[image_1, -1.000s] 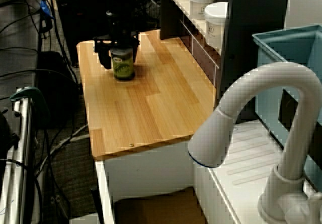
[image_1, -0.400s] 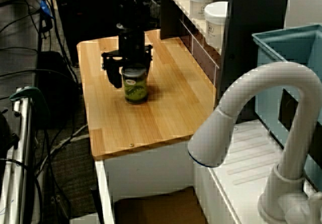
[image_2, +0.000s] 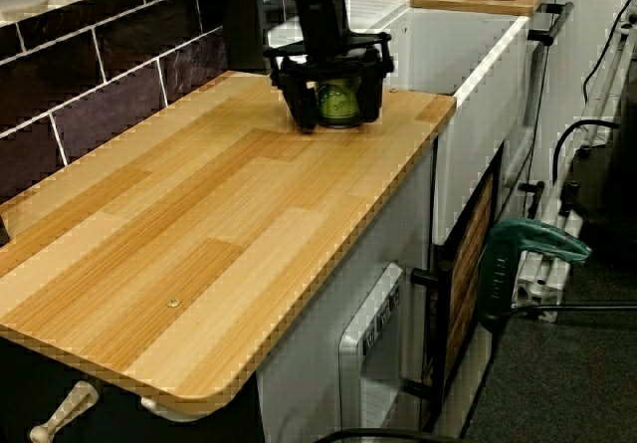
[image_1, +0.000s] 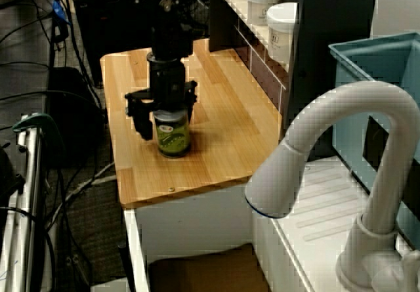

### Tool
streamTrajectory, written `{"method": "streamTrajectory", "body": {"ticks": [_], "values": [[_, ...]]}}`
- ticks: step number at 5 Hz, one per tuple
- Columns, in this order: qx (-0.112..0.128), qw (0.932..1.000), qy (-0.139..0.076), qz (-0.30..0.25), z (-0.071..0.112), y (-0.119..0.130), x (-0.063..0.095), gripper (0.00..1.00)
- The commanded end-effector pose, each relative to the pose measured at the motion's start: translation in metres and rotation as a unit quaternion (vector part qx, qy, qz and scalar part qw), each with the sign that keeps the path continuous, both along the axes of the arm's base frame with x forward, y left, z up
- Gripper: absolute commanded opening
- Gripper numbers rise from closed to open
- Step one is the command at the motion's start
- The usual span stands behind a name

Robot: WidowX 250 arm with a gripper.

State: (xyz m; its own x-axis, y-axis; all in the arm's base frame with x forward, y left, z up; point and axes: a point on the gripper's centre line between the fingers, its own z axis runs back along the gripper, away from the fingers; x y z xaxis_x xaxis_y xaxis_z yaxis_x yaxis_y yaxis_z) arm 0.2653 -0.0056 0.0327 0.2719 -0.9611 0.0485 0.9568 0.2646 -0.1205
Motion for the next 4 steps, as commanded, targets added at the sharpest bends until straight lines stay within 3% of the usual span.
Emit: {"method": "streamTrajectory", "body": {"ticks": [1,2,3,4], "values": [[-0.003,0.9994,-0.033,0.005,0.026,-0.001,0.000,1.00],[-0.011,0.9991,-0.035,0.023,0.039,0.016,0.006,1.00],[-0.023,0.9976,-0.050,0.041,0.060,0.040,0.008,1.00],[-0.004,0.9957,-0.059,0.072,0.070,0.062,0.007,1.00]]}}
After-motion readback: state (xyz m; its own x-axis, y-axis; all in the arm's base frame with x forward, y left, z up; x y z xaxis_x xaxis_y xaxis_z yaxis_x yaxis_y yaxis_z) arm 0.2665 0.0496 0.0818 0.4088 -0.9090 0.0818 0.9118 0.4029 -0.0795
